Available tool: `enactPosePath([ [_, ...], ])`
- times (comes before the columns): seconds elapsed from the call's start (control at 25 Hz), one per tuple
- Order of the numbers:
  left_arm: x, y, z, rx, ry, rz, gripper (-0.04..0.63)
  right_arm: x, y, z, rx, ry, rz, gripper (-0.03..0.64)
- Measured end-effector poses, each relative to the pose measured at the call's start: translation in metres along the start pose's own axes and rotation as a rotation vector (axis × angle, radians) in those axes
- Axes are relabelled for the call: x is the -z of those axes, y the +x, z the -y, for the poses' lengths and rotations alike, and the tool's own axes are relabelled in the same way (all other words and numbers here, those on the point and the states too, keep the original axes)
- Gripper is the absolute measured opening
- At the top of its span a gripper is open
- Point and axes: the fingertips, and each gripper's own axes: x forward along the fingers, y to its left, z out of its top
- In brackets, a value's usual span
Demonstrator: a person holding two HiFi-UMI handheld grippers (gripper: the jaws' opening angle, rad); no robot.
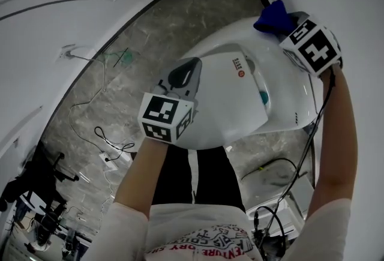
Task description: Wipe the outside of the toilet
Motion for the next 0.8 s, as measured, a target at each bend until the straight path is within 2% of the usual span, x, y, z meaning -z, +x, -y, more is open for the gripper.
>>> enactPosePath([
  [0.24,0.014,-0.013,-0.025,-0.021,-0.036,0.0,0.006,-0.022,0.033,-0.009,-0.093,-0.067,-0.13,0.072],
  [0.56,0.05,-0.036,-0.061,-0.077,-0.119,0.003,0.006,-0.047,0.089,-0.025,-0.09,-0.19,-0.272,0.072],
  [0.8,0.08,-0.056,-0.091,-0.124,-0.183,0.018,0.006,-0.061,0.131,-0.049,-0.158,-0.246,-0.35,0.072],
])
